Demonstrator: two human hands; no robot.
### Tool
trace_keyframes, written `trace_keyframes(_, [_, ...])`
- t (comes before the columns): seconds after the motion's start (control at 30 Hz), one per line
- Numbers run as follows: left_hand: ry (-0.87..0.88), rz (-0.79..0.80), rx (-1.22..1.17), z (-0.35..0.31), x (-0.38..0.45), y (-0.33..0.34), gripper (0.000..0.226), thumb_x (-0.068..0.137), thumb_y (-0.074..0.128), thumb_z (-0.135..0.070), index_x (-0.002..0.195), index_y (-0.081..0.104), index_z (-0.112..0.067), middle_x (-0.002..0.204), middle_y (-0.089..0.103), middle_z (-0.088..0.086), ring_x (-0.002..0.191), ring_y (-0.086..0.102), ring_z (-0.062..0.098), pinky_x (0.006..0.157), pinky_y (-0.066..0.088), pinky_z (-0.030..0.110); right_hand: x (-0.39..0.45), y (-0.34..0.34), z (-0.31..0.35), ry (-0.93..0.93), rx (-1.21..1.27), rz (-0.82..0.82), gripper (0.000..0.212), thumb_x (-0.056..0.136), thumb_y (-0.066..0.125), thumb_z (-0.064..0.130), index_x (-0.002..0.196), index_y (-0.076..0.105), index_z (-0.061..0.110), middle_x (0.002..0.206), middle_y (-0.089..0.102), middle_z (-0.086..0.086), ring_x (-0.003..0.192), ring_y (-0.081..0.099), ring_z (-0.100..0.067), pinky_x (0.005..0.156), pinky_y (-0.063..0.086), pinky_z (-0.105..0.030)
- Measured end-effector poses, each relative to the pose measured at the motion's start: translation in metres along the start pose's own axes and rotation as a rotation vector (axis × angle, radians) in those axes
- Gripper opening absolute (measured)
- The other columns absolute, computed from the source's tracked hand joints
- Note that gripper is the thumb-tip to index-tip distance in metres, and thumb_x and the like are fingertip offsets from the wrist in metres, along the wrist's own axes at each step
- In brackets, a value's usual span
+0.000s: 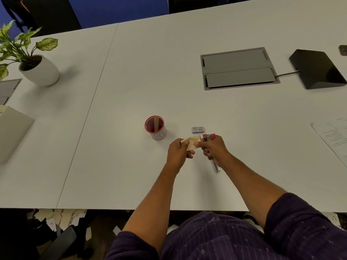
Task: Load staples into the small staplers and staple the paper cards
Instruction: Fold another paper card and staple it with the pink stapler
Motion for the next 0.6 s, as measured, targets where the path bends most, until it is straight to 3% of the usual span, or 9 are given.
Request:
trace_keyframes(0.37, [0.002, 0.053, -0.022, -0.0028, 0.0080, -0.0046, 0.017, 0.102, 0.056, -0.019, 0.104, 0.065, -0.004, 0.072, 0.073, 0.012, 0.058, 0.068, 0.022, 0.058, 0.057, 0.028, 0.0032, -0.0033, 0.0023, -0.080, 0.135, -0.036, 0.045, 0.072, 0.092, 0.034, 0.104, 0.070, 0.011, 0.062, 0.060, -0.002, 0.041, 0.041, -0.011, 0.040, 0.032, -0.022])
trace_keyframes(0.47, [-0.018, 0.083, -0.046, -0.0026, 0.0079, -0.0022, 0.019, 0.102, 0.056, -0.017, 0.106, 0.065, -0.001, 0.075, 0.073, 0.016, 0.062, 0.068, 0.029, 0.061, 0.058, 0.034, 0.0060, -0.0022, 0.0030, -0.086, 0.093, 0.019, 0.044, 0.066, 0.093, 0.042, 0.095, 0.075, 0.015, 0.059, 0.056, -0.002, 0.041, 0.038, -0.012, 0.040, 0.030, -0.021])
trace_keyframes(0.6, [-0.011, 0.109, -0.056, -0.0049, 0.0085, -0.0006, 0.023, 0.102, 0.056, -0.017, 0.107, 0.066, 0.003, 0.080, 0.072, 0.024, 0.061, 0.068, 0.028, 0.061, 0.058, 0.034, 0.0081, -0.0005, 0.0043, -0.111, 0.013, 0.034, 0.044, 0.064, 0.093, 0.045, 0.089, 0.074, 0.013, 0.060, 0.054, -0.002, 0.043, 0.039, -0.011, 0.041, 0.030, -0.021])
Point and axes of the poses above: each hand's wrist, its own x-axis towards the middle knuckle, its own y-axis out of the palm, z = x × y, the point moved 3 cm from there along x, towards the middle knuckle
